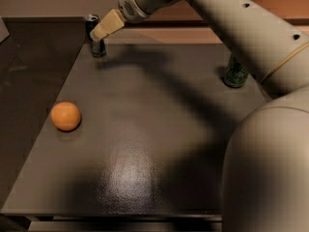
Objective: Knock redbull can over
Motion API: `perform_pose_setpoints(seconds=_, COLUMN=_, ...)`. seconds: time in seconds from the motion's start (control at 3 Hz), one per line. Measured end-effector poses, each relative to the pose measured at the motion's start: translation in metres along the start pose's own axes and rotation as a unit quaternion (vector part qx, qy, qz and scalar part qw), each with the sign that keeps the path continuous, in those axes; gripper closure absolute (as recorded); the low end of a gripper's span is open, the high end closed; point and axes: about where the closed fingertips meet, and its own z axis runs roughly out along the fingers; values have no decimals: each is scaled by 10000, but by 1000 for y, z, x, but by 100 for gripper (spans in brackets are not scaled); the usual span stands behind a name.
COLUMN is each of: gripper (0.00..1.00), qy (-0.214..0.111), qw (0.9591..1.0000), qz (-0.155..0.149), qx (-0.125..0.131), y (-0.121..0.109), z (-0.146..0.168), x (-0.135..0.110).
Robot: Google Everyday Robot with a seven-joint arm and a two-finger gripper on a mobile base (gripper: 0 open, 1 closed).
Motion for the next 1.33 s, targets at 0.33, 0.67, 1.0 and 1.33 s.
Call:
perform_pose_setpoints(seconds=0.33, gripper=0, qy=0, qw=10000, qz=0, qx=-1, y=0, z=0, x=0)
perform_pose_setpoints(seconds=0.67, gripper=0, qy=-106, qw=9999, qz=42, qx=95, y=1, z=-2, x=2)
perform_pose_setpoints(seconds=1.0, gripper=0, qy=-264, qw=9994, qz=36, qx=201, y=6, z=9, x=10)
perform_pose_setpoints(seconds=1.33, gripper=0, qy=-384, qw=9990, qz=42, qx=232, y=6, z=28, x=15)
